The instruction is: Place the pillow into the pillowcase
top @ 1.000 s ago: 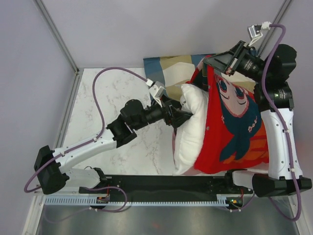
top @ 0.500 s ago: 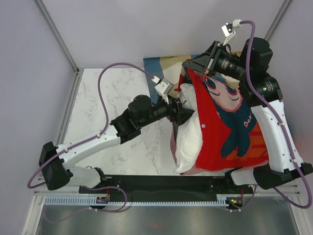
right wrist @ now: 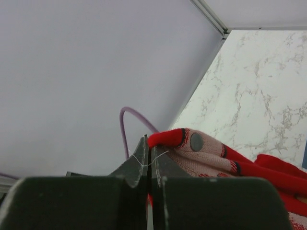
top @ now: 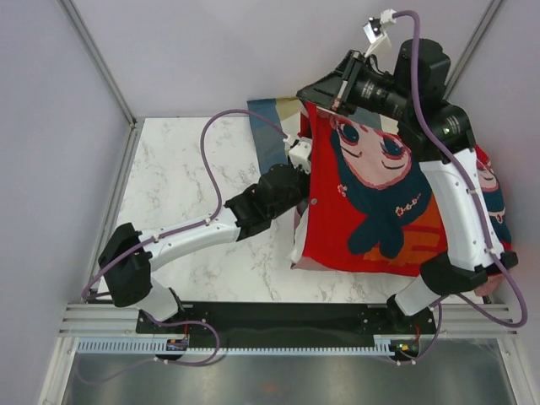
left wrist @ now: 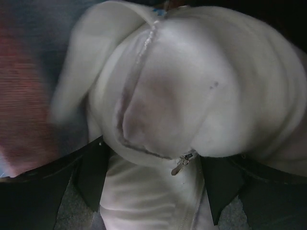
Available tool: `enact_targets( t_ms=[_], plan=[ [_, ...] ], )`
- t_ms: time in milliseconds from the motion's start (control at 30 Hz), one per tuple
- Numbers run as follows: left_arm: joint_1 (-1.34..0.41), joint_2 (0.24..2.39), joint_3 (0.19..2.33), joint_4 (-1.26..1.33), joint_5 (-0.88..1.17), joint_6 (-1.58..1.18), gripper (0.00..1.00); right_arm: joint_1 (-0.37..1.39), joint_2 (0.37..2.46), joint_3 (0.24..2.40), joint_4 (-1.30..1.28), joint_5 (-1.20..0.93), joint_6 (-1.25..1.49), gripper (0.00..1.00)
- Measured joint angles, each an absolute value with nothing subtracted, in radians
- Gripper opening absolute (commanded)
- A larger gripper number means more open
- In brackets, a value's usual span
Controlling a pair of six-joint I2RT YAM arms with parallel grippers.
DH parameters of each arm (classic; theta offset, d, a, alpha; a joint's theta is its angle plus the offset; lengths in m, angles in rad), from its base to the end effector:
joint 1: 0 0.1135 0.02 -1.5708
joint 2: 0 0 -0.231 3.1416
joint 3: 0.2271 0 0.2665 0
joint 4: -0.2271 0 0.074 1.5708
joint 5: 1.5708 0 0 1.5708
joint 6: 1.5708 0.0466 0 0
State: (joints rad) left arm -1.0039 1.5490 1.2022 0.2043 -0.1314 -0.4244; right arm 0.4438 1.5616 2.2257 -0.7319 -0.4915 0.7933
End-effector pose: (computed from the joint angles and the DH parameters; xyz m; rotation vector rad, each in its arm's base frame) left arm 0.2192 -0.3329 0.2956 0.4166 1.7571 -0.9339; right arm 0.2617 0.1488 0.5440 -0.1004 1.8081 1.3156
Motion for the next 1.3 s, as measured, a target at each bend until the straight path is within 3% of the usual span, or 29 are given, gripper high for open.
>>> enact_targets(
  t_ms=[200,300,667,867,1000,1300],
  plan=[
    [-1.015,1.546,1.285,0.099,-0.183,-0.459,0.89,0.523,1.718,2.354,-0.733,-0.426,0.83,0.0],
    [-0.99,1.472,1.227,0.057,-0.186,-0.475,1.0,0.533,1.709,2.336,-0.717,-0.4,0.833,0.0],
    [-0.914,0.908,0.91,-0.203,-0.186,-0.519,1.0,0.453,1.504,2.169,-0.62,-0.353,0.822,0.0],
    [-0.82,0.862,0.86,-0.282,-0.191,-0.53,0.97,0.453,1.5,2.138,-0.576,-0.379,0.834,0.0],
    [-0.78,0.955,0.872,-0.268,-0.175,-0.524,0.8,0.454,1.5,2.112,-0.574,-0.404,0.842,0.0],
    [-0.761,1.079,0.945,-0.166,-0.056,-0.495,0.77,0.454,1.5,2.109,-0.567,-0.429,0.842,0.0]
  ],
)
